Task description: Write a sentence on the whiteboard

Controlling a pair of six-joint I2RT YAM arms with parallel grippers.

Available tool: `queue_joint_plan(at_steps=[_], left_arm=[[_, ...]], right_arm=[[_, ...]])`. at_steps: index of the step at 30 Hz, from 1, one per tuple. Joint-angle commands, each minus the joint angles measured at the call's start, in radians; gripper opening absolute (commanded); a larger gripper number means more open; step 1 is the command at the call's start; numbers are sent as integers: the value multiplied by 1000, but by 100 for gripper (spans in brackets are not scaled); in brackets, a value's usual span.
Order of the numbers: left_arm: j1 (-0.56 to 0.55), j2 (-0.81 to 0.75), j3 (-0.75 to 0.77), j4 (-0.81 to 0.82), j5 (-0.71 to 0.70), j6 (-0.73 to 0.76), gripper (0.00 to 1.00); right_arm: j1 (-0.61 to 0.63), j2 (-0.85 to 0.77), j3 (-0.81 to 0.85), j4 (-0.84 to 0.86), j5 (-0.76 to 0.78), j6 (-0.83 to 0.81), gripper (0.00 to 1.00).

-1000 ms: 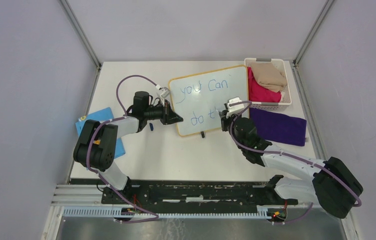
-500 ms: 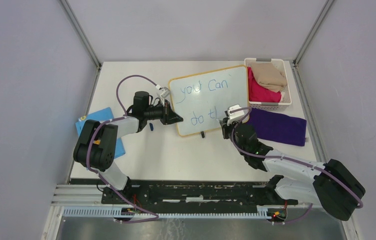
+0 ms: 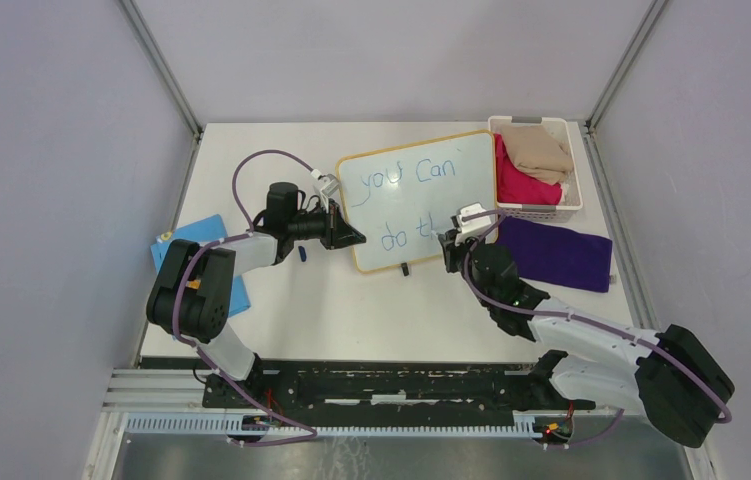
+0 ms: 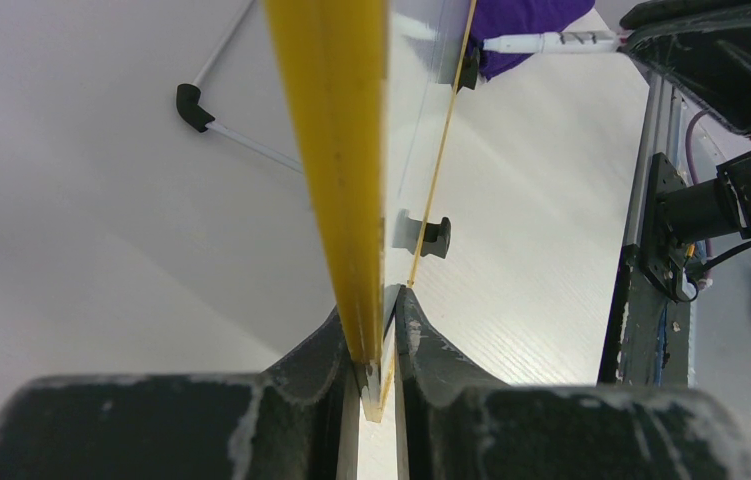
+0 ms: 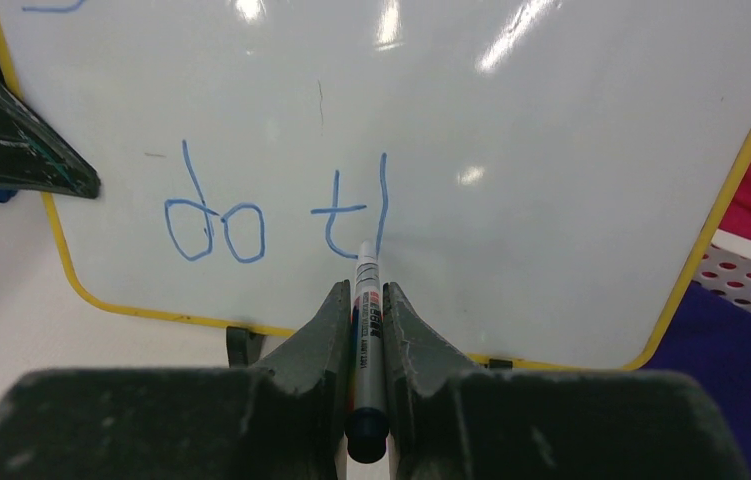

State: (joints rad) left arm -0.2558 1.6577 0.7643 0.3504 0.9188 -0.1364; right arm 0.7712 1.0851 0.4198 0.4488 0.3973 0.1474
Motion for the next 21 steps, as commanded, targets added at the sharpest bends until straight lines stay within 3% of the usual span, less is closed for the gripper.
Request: queue_joint_plan(at_steps=[1, 21], left_arm=[[-36, 28, -10, -133, -98, 109, 2], [-36, 30, -8, -133, -99, 110, 2]], right_arm=[[0, -6, 79, 42, 12, -21, 0], [-35, 71, 105, 45, 29, -30, 0]])
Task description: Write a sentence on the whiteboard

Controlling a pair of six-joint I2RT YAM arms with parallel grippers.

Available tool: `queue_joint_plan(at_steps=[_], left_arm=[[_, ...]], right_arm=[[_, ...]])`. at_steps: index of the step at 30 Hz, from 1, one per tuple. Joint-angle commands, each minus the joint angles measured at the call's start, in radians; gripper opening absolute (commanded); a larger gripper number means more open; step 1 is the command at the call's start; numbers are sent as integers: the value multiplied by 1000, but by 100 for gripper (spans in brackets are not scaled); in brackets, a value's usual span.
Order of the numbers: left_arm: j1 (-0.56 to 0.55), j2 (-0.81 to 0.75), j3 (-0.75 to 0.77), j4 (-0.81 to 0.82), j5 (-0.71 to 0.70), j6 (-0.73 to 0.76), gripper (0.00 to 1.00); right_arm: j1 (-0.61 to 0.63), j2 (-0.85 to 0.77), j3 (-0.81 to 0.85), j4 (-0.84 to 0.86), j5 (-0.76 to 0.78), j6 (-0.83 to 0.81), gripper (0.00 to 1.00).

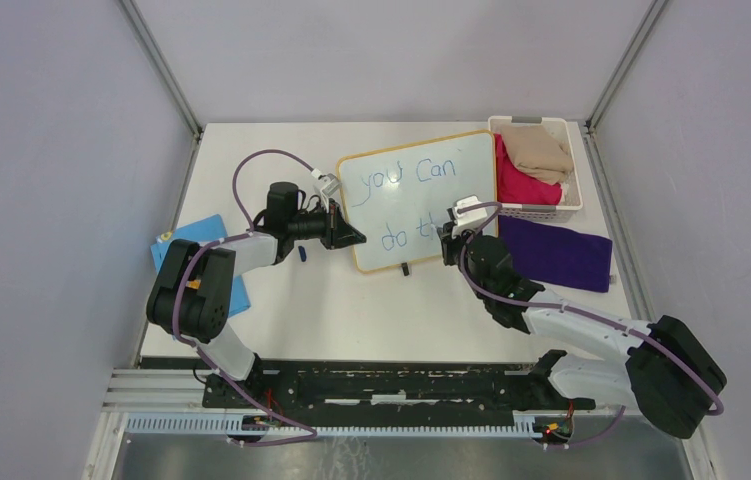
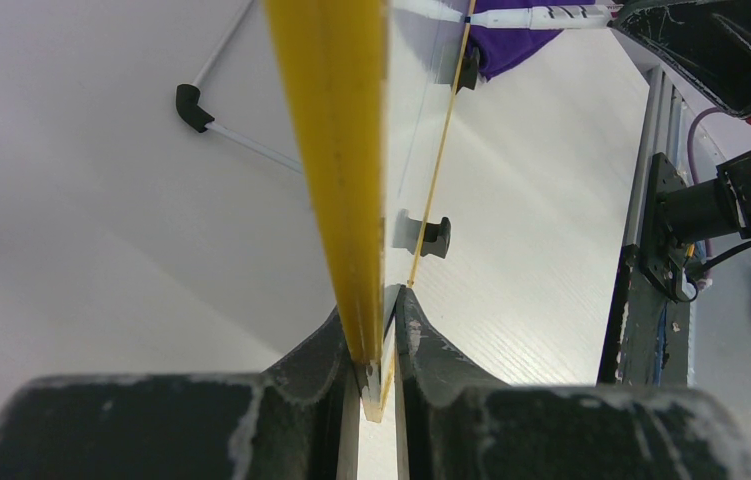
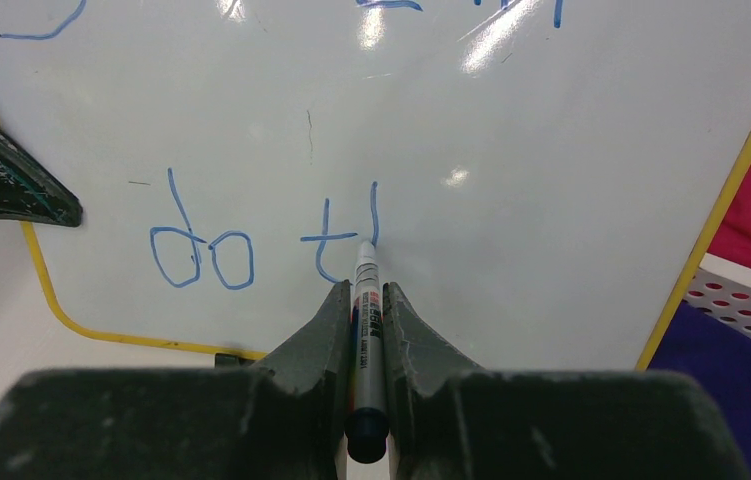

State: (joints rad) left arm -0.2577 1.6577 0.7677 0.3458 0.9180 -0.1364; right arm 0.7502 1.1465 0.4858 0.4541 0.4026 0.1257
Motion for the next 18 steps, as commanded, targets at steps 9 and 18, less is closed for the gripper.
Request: queue_joint_plan(at_steps=[9, 18], left_arm=[[-34, 30, -11, -128, -98, 112, 2], [-33, 29, -11, -128, -96, 110, 2]], right_arm=[[-37, -11, 24, 29, 61, -5, 0], [-47, -19, 1, 24, 55, 5, 0]])
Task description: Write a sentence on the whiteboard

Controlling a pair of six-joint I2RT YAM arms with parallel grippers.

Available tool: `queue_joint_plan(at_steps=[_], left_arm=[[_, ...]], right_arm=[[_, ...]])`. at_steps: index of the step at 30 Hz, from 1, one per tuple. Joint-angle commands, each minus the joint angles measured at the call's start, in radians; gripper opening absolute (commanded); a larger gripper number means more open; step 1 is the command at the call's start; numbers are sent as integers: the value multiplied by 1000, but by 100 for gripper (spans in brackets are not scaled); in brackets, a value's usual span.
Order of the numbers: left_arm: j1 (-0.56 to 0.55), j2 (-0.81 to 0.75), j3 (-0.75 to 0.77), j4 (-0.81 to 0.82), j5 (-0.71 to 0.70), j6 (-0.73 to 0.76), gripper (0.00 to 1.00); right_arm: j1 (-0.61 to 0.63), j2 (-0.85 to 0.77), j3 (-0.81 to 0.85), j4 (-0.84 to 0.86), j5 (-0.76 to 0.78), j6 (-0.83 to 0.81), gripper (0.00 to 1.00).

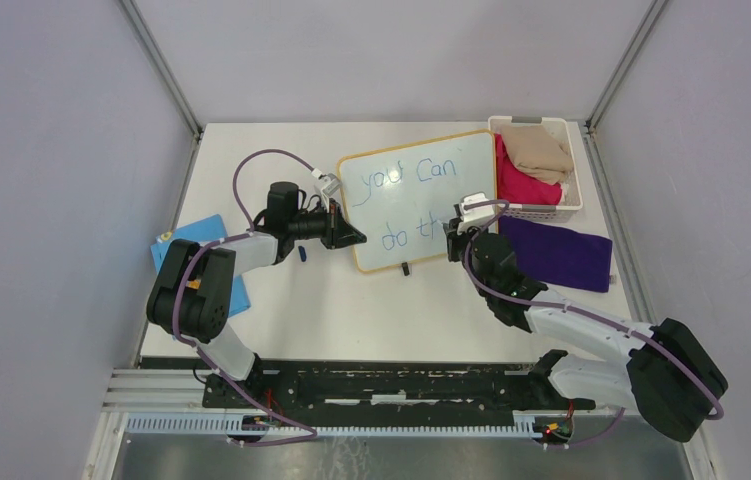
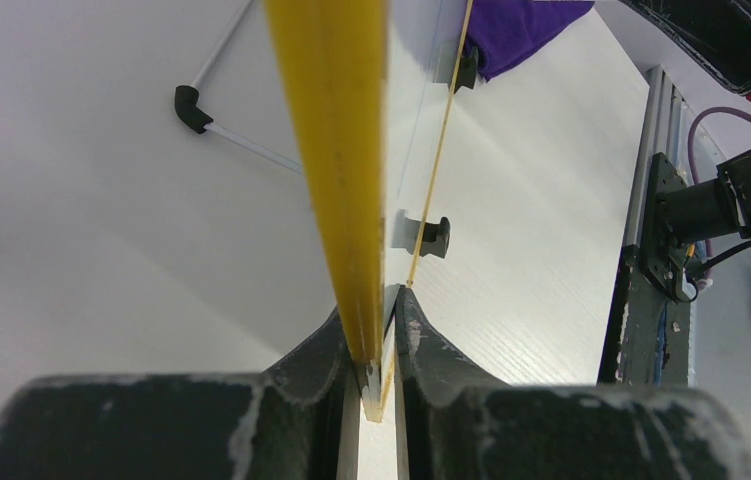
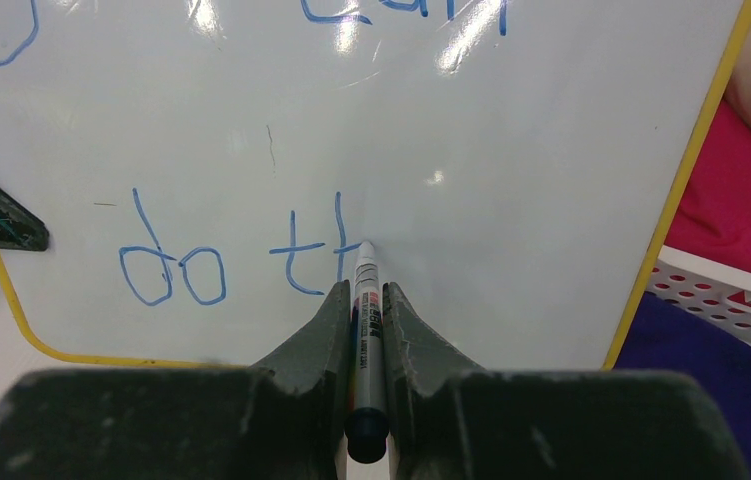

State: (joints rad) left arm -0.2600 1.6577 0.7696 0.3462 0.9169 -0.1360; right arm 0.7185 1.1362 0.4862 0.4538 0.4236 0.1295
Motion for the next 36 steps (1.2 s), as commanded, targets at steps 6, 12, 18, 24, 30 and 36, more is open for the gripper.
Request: queue_joint_plan(at_steps=[6, 12, 18, 24, 30, 36], left_arm=[[-31, 28, -13, -128, -97, 110, 2], [-31, 31, -13, -128, -96, 110, 2], [-32, 27, -15, -131, -98, 111, 2], [-33, 27, -15, -133, -100, 112, 2], [-33, 27, -13, -134, -99, 113, 2], [-34, 27, -12, -134, -101, 113, 2]], right_arm=[[-14, -11, -15, 16, -1, 12, 0], [-15, -33, -54, 17, -34, 20, 0], [-15, -37, -70, 11, -39, 19, 0], [-15, -54, -81, -5, -16, 23, 0], [-15, -103, -81, -2, -18, 26, 0], [-15, -138, -62, 17, -10, 18, 0]])
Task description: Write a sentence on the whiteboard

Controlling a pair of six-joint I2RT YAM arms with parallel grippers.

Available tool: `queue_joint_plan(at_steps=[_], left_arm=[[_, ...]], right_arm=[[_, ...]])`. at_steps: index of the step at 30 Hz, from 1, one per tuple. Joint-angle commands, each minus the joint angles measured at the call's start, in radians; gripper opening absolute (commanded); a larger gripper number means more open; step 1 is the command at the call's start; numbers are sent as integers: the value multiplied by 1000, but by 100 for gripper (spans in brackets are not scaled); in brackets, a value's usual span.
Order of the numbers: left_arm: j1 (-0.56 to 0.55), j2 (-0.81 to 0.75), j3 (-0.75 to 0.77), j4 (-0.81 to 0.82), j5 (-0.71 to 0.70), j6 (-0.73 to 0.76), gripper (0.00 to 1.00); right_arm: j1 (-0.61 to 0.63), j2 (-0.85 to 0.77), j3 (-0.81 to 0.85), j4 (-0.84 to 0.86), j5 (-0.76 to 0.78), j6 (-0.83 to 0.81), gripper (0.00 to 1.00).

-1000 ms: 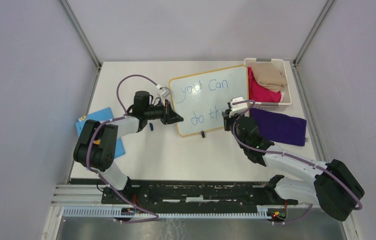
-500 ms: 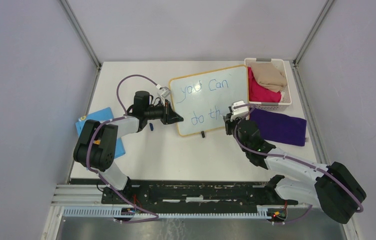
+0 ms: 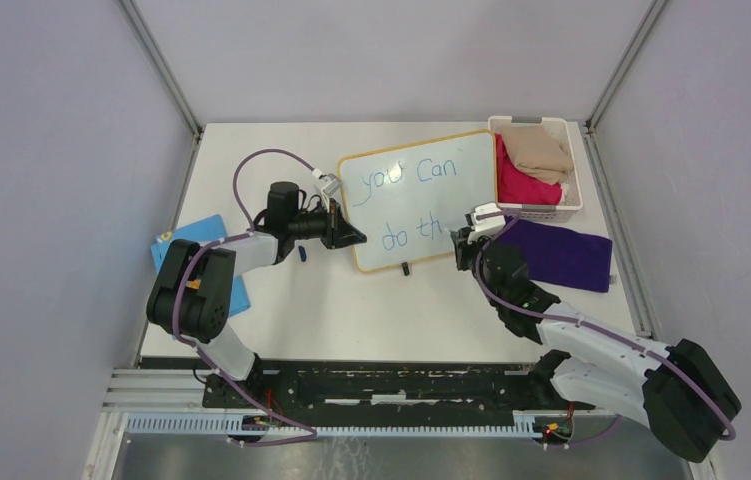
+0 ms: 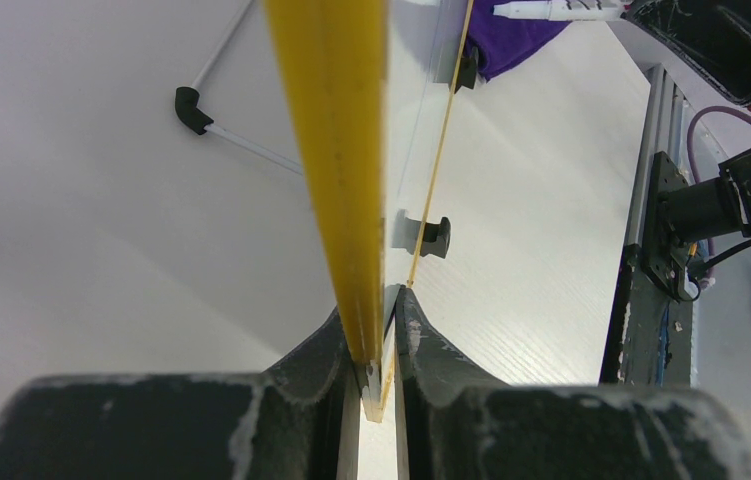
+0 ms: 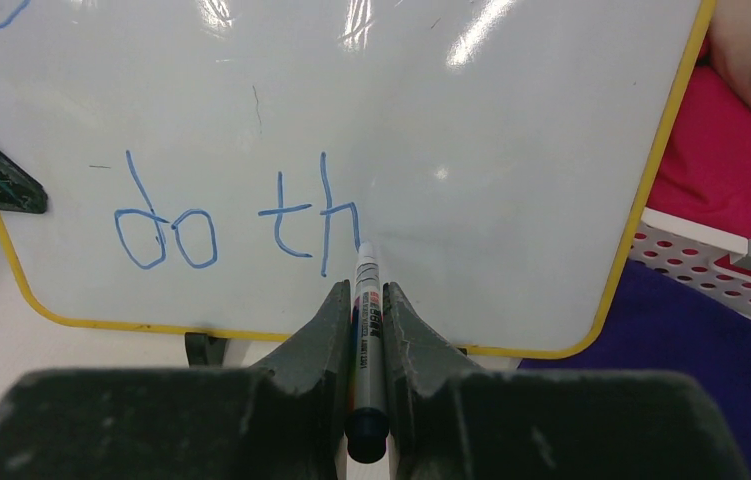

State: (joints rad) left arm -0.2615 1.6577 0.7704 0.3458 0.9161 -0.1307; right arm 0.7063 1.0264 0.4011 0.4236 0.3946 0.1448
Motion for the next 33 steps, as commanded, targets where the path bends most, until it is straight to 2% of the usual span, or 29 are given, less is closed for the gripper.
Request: queue_joint_plan(at_steps=[1, 18, 33], left_arm=[[-32, 27, -13, -134, -100, 108, 2], [-33, 29, -12, -134, -102, 108, 2], [-34, 28, -12, -135, -105, 108, 2]], right_arm=[[-3, -28, 29, 49, 24, 0, 0], [-27, 49, 81, 95, 28, -7, 0], [-36, 68, 27, 92, 6, 15, 0]])
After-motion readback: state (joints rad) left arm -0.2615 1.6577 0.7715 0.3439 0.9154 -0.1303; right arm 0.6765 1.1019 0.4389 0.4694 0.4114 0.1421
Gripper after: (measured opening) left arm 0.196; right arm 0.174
